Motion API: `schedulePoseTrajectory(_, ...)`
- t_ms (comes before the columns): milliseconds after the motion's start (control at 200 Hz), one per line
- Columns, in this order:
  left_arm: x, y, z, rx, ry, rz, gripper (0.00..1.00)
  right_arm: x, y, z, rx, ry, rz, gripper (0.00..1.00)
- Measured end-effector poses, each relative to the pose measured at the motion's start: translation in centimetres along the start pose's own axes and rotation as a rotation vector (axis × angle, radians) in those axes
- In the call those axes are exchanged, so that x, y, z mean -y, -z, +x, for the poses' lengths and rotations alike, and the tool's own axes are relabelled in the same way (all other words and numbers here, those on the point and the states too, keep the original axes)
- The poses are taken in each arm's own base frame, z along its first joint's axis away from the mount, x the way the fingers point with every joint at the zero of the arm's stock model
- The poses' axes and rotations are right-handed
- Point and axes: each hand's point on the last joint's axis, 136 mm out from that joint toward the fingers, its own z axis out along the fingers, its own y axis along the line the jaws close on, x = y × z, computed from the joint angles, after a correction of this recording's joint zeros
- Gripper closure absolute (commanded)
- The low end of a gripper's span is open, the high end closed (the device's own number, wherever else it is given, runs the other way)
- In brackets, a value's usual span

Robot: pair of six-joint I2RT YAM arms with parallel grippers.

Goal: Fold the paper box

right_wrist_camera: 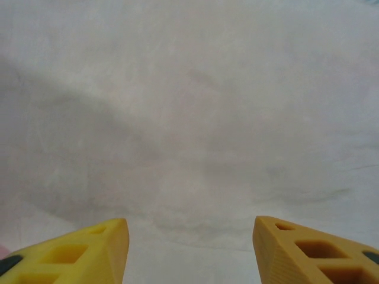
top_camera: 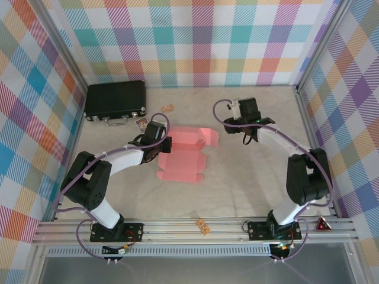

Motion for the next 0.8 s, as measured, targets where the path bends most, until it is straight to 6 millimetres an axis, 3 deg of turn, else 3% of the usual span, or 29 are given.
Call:
schedulePoseTrajectory(115,0.0,-0.2,0.1,0.0,0.01,0.0,1.0,-1.6,-2.4,2.6,-0.091,-0.003,-0.082,0.44)
schedulePoseTrajectory(220,0.0,-0.2,-0.1,0.006,0.015,0.002,1.0,-2.9,-3.0,3.7,-0.127,-0.005,-0.149,0.45)
schedulePoseTrajectory(800,-0.3,-1.4,1.1,-0.029,0.045,-0.009,1.0,-9.7,-1.8,2.4,-0.048,0.13,-0.436,0.49)
